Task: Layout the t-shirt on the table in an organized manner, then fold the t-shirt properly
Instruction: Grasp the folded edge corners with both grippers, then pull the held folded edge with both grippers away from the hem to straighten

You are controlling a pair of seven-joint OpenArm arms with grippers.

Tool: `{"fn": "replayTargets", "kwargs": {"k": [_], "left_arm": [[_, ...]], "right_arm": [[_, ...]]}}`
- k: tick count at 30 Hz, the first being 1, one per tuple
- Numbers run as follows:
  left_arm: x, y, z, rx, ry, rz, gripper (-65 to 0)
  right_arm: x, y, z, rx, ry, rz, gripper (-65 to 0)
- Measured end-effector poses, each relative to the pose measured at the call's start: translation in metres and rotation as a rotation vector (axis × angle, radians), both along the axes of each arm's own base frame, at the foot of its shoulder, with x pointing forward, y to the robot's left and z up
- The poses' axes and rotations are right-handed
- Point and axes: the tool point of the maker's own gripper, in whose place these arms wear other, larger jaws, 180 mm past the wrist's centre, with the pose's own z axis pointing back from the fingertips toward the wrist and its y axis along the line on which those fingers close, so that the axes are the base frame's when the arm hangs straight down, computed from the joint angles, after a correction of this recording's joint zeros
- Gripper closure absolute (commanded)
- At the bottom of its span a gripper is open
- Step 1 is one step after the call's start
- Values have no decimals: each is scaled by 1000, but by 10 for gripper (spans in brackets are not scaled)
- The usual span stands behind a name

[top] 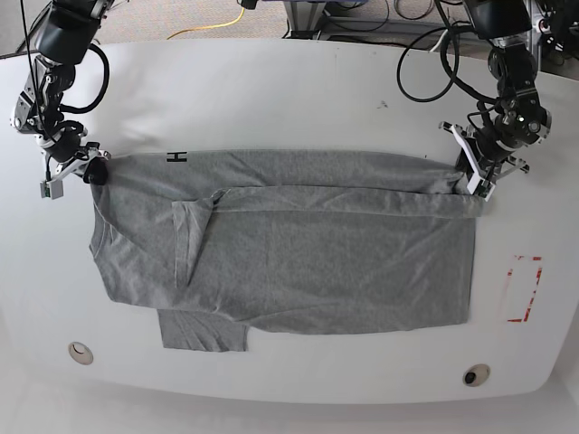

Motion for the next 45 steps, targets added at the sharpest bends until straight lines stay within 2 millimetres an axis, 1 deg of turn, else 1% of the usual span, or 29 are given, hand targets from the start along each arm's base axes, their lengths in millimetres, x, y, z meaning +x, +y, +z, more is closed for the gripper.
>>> {"fn": "replayTargets", "kwargs": {"k": [2,6,8,12,17,20,24,28,30,34,37,41,45], "left_arm": [[-8,1,2,21,7,-11,0],[-32,9,6,90,41,-45,0],[-37,9,9,110,42,-54,0],[-43,7,22,136,27,-87,0],[-51,22,32,218,61,-103,0],[-58,30,35,253,74,-98,0],[-70,38,40,276,84,-92,0],[-80,43,37,291,115,-91,0],[-83,48,40,297,110,-92,0],[-93,57,40,325,137,-77,0],[-96,55,38,318,148,-78,0],[-101,55,36,314,154,-84,0],[-112,51,29,304,186,-79,0]], "right_arm": [[-5,-2,1,-12,8,2,-59],[-27,-8,6,-60,32,13,-59],[-43,-9,5,-82,82,34,-59],[-65,-10,9,-111,116,15,-59],[-86,-2,20,-159,137,34,-59],[-98,8,21,-186,158,61,-59],[-108,18,25,-213,161,86,-59],[-123,22,21,-219,193,94,-59],[-129,23,18,-213,205,93,-59],[-138,16,18,-212,213,57,-59],[-142,9,20,-224,219,37,-59],[-151,7,18,-222,236,24,-59],[-158,3,17,-230,252,18,-59]]}}
